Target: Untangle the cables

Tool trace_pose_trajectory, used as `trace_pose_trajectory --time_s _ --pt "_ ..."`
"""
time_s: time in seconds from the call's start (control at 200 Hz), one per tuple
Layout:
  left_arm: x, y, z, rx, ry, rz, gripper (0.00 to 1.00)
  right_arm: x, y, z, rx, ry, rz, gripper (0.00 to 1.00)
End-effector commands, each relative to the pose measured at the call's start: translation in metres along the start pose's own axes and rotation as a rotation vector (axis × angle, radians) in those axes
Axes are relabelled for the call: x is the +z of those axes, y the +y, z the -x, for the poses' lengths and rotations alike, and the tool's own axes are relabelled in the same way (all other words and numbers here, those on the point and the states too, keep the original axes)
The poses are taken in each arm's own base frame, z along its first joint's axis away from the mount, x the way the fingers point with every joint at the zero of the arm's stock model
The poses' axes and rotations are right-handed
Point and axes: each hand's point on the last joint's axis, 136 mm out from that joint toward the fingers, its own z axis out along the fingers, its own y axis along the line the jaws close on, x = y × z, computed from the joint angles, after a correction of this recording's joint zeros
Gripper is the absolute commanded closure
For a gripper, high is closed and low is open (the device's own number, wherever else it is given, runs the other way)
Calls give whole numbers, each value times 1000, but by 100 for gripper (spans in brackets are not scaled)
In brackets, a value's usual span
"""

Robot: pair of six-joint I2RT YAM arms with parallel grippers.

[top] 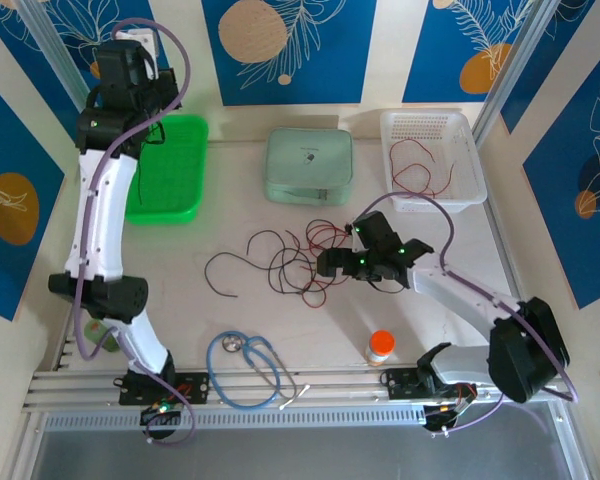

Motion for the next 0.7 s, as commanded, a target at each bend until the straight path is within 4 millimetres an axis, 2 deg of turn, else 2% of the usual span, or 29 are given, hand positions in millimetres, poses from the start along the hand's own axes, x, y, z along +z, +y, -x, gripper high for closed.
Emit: trace_pose_trajectory --time_s 0.0,0.115,0.3,0.47,0.6,0.695 --pt "11 9 24 -66 -87 -75 100 -20 3 -5 -5 -4 0 1" --pt "43 21 10 -87 -76 -75 100 -31 7 -8 2 -24 30 1" --pt "94 51 -39 -98 -6 14 100 -36 10 -15 22 -15 64 1" --pt "138 69 -106 -116 118 75 100 -39 9 -22 36 -1 68 1" --pt "167 68 -168 -144 240 70 100 -45 10 -23 43 -1 63 1" --pt "178 67 -210 -188 341 75 100 -48 8 -22 50 5 44 1"
